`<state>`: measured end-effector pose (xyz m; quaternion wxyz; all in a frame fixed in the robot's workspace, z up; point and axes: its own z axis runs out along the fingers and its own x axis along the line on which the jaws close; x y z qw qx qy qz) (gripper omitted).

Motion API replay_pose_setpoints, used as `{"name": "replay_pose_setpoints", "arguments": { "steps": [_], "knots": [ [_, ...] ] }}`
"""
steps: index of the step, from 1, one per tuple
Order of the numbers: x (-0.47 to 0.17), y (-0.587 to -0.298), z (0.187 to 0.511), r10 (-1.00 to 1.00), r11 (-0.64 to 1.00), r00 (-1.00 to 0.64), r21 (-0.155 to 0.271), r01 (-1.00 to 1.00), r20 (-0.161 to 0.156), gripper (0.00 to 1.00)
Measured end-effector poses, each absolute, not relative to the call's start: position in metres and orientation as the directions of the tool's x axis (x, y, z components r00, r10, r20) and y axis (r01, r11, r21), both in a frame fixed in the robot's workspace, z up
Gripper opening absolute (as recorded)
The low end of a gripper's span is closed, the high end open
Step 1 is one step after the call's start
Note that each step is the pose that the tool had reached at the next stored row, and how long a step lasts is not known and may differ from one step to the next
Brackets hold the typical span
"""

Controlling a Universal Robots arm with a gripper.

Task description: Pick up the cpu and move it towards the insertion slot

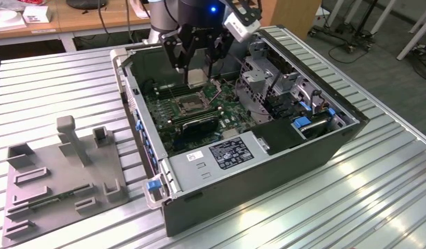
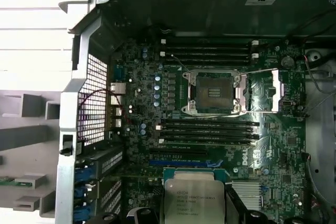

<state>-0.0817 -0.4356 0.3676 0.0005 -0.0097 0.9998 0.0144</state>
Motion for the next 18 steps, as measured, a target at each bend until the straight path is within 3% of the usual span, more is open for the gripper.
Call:
{"name": "replay_pose_setpoints", "arguments": {
  "steps": [18],
  "knots": [
    [-0.060,-0.434,0.346,-0.018,0.999,-1.000,0.033,-0.018,-0.001,0.54]
  ]
}}
